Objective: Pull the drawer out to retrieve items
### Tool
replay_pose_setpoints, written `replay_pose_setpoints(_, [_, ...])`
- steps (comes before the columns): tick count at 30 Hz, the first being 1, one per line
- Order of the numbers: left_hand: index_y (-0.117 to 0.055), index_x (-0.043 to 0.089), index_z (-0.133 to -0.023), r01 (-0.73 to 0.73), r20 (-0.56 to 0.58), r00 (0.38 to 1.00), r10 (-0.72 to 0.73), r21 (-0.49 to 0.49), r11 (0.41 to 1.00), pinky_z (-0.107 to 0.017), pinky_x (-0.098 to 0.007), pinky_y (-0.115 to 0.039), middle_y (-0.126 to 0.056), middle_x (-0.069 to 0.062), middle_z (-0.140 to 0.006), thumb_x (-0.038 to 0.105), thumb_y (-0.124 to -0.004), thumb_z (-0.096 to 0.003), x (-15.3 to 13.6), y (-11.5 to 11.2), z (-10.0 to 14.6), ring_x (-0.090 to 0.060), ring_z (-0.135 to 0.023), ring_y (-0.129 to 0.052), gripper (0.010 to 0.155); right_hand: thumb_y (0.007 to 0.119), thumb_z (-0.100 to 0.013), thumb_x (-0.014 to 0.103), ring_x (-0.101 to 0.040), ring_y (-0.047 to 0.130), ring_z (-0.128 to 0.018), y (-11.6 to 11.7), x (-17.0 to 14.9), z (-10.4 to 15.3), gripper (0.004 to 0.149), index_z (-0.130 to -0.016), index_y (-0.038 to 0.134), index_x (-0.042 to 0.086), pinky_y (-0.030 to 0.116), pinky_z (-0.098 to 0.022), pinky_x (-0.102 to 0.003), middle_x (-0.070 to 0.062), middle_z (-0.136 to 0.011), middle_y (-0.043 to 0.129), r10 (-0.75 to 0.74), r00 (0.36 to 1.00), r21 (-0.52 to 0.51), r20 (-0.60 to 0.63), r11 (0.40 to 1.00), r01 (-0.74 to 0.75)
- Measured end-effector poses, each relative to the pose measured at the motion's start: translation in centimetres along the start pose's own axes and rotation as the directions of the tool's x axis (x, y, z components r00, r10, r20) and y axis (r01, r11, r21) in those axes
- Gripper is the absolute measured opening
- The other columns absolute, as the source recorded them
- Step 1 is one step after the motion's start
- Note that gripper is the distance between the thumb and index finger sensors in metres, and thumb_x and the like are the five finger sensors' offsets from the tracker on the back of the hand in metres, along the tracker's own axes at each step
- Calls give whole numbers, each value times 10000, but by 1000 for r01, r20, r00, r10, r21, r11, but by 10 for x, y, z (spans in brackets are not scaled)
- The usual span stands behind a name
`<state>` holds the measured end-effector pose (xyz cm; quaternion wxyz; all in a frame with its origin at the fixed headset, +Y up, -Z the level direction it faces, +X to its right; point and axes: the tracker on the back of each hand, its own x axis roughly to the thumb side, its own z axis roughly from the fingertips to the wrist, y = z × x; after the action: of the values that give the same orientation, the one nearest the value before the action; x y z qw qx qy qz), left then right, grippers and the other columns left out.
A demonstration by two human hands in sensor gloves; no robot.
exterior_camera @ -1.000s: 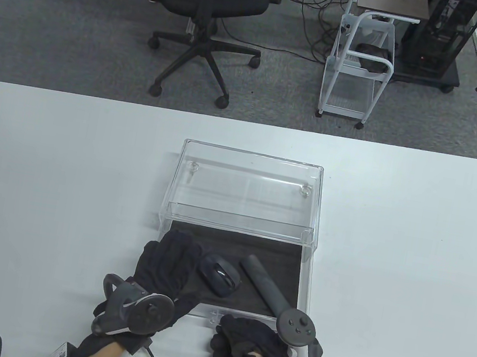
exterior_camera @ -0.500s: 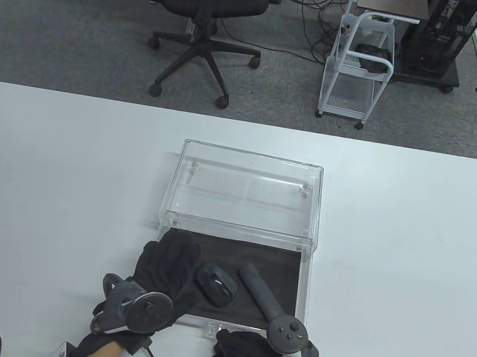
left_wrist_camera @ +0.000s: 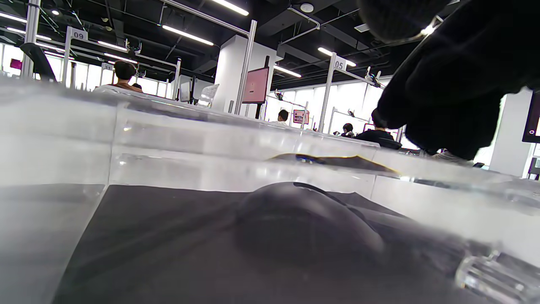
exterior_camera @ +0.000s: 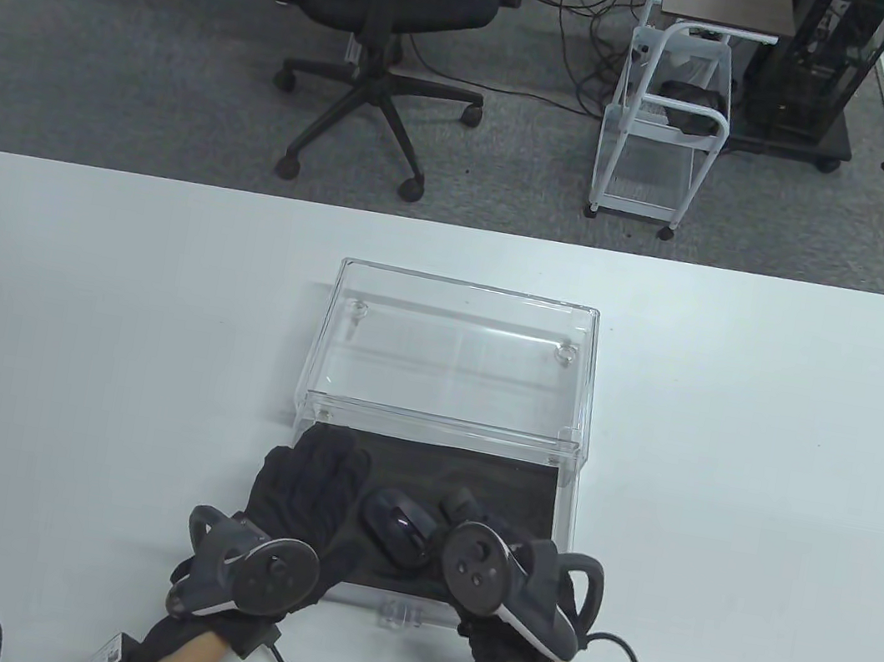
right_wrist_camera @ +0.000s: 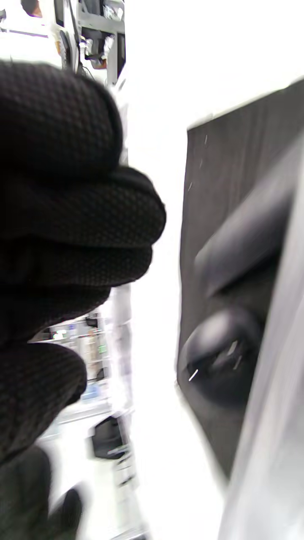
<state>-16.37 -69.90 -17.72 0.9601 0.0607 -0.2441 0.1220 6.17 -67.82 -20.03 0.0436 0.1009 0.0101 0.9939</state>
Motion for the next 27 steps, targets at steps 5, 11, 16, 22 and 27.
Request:
replay_pose_setpoints(5, [-115, 232, -1161, -2, -2, 1000, 2, -12, 1000, -777, -742, -388, -182, -177, -1255, 582, -670, -508, 0, 0, -1, -466, -1175, -270, 925, 829, -481, 502, -458, 871, -814, 38, -6, -27, 829, -1128, 558, 60, 796, -538, -576, -246, -1039, 746, 94, 994, 289, -60, 954, -73])
replay_pose_setpoints(11, [-114, 233, -1160, -1, -5, 1000, 1, -27, 1000, -776, -742, -389, -182, -179, -1255, 583, -668, -508, 0, 0, -2, -464, -1176, -271, 925, 842, -479, 502, -436, 848, -800, 60, -5, -39, 908, -1171, 425, 87, 765, -574, -579, -219, -1016, 734, 213, 976, 476, -55, 864, -162])
replay_pose_setpoints(16, [-108, 235, -1160, -5, -1, 1000, 5, -36, 999, -777, -744, -384, -179, -181, -1256, 599, -641, -505, -1, 0, -2, -467, -1177, -266, 920, 857, -473, 482, -396, 869, -747, 69, -5, -42, 920, -1169, 410, 79, 783, -558, -551, -186, -964, 739, 252, 966, 475, -51, 857, -198])
replay_pose_setpoints(22, [-110, 234, -1160, -5, -1, 1000, 5, -35, 999, -776, -744, -384, -181, -179, -1256, 600, -638, -504, -1, 0, -2, -467, -1176, -267, 918, 862, -482, 459, -379, 881, -729, 61, -8, -39, 867, -1152, 466, 76, 792, -565, -555, -187, -948, 748, 165, 983, 395, -82, 911, -119])
replay_pose_setpoints(27, [-110, 233, -1160, 2, 1, 1000, -1, -39, 999, -775, -744, -385, -181, -182, -1255, 596, -643, -504, 0, 0, -2, -468, -1175, -267, 920, 874, -463, 462, -378, 902, -692, 31, -4, -30, 849, -1130, 525, 70, 807, -541, -561, -197, -918, 774, 101, 994, 225, -47, 970, -88])
